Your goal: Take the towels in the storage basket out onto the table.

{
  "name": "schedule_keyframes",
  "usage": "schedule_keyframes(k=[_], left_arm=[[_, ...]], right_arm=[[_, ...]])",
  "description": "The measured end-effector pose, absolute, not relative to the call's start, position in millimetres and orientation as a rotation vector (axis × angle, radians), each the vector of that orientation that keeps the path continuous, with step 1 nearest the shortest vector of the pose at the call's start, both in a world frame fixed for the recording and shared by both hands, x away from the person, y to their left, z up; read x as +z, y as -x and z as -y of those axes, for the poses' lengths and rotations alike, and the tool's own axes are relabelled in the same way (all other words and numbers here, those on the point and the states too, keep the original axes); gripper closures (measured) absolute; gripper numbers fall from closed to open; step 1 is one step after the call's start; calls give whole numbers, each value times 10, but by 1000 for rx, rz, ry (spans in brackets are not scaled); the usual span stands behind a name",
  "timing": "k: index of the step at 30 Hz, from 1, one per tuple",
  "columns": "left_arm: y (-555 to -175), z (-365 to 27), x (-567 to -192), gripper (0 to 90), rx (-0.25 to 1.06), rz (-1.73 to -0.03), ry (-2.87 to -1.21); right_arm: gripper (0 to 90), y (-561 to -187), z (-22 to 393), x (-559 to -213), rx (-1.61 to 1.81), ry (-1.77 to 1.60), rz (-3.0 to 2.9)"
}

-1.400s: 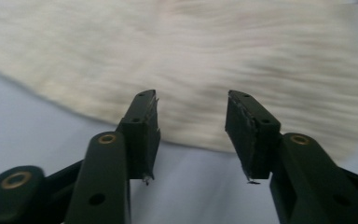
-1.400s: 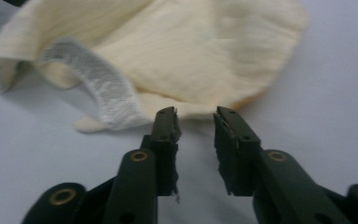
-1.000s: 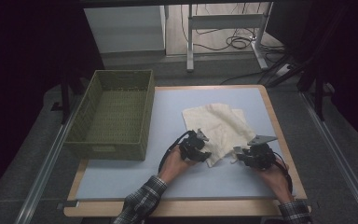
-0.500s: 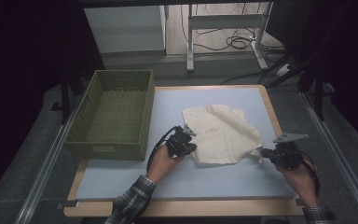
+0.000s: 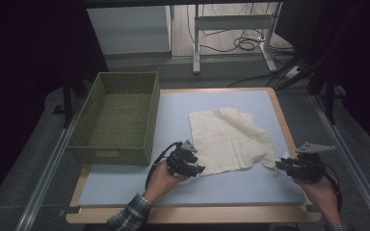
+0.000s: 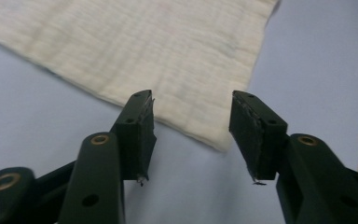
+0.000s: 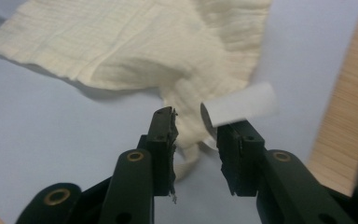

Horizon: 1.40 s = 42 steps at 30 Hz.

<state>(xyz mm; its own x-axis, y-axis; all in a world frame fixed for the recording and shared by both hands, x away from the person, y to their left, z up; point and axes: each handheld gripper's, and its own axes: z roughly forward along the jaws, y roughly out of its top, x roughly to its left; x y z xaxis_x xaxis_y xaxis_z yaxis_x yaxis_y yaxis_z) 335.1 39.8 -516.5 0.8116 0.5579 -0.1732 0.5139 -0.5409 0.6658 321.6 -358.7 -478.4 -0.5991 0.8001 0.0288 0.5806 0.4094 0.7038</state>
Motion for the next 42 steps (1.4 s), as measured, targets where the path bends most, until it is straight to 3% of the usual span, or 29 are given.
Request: schedule_keyframes(k=[5,8,9,11,14,22,34,42], left_arm=[[-3282,-254,-5283,483,175,-759,-2300],[-3259,-243,-5272,584,216,-770,-2316],[-3258,-244,-5269,671,202,-767,-2314],[-3262,-243,-5265,819,172,-759,-2314],[-3241,-255,-5236,873,188,-750,-2336],[-3082,-639,-5128,872,161,-798,-2301],[-2741,-915,-5240,851,70,-809,-2299],[-2776,-1010,-5106,604,101,-826,-2246]], right_arm=[[622,-3319,3429,-5017,902,-1176,-2401],[752,-3336,3402,-5117,849,-1139,-2368],[833,-3328,3405,-5121,843,-1136,-2361],[865,-3322,3412,-5115,836,-1136,-2361],[872,-3285,3401,-5094,844,-1115,-2379],[872,-3037,3350,-4971,951,-1065,-2435],[868,-2622,3281,-5089,999,-1044,-2525],[733,-2573,3326,-4966,1082,-1061,-2495]])
